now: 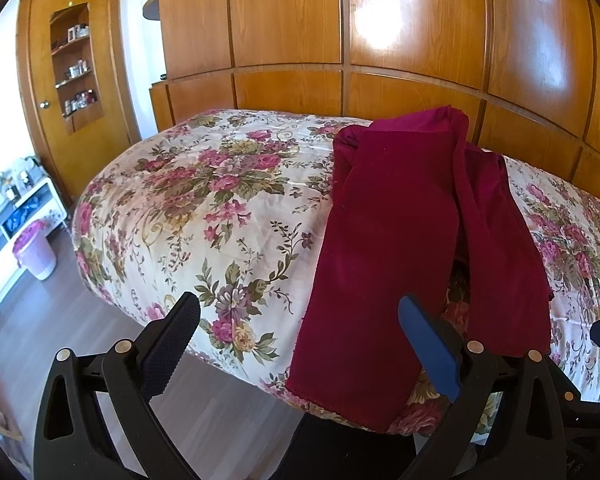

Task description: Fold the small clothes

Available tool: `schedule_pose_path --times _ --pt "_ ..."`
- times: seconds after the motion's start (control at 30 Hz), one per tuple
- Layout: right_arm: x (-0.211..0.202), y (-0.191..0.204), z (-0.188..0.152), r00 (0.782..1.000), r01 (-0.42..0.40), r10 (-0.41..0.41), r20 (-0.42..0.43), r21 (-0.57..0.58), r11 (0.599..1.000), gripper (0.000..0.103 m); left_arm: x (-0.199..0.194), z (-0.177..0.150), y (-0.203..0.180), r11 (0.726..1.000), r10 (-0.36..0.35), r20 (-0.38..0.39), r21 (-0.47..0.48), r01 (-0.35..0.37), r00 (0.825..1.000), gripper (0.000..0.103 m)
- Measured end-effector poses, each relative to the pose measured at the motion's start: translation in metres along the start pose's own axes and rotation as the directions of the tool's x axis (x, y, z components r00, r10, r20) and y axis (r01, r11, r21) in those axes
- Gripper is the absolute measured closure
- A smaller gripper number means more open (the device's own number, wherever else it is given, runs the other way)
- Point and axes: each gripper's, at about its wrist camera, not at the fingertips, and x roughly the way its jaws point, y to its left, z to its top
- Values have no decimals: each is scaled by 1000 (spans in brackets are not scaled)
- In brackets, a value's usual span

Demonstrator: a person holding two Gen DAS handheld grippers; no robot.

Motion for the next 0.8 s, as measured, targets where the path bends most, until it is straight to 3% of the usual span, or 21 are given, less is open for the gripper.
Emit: schedule_pose_path --times 0.8 --pt "-3 -1 6 1000 10 -10 17 -8 1000 2 0 0 -2 1000 -1 -4 6 1 1000 5"
